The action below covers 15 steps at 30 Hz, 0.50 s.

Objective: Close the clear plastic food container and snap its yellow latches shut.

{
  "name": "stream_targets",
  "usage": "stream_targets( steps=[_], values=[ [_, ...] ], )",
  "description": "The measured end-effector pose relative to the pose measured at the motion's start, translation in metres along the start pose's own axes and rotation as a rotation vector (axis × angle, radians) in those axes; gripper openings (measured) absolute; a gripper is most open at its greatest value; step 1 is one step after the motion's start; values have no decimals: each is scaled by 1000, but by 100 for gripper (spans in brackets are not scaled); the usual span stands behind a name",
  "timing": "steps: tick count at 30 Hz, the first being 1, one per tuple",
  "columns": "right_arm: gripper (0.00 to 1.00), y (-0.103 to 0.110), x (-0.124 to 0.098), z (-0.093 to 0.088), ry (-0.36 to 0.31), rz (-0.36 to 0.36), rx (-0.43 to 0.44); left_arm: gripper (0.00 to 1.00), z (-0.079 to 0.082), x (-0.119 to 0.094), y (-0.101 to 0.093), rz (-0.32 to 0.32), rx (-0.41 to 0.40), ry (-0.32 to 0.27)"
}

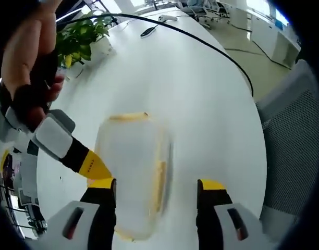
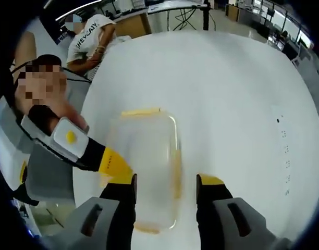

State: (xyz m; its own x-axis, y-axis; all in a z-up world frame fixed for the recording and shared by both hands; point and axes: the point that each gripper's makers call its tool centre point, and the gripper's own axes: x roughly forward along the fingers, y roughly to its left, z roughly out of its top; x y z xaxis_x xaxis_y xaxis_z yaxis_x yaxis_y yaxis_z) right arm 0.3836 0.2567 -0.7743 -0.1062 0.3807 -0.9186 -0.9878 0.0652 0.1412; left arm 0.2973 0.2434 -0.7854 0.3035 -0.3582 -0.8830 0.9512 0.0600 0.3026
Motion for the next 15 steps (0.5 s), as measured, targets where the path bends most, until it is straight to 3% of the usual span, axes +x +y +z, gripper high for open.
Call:
stream_targets(
  steps=[5, 8, 15],
  values=[
    [50, -1, -4, 2, -23, -20, -5, 62, 2, -3, -1, -23, -39, -16],
    [53, 0, -5, 3, -23, -25, -10, 65, 4, -5, 1, -40, -140, -41],
    [57, 4, -12, 6, -22, -46, -50, 68, -7, -15, 21, -36, -152, -32]
  ],
)
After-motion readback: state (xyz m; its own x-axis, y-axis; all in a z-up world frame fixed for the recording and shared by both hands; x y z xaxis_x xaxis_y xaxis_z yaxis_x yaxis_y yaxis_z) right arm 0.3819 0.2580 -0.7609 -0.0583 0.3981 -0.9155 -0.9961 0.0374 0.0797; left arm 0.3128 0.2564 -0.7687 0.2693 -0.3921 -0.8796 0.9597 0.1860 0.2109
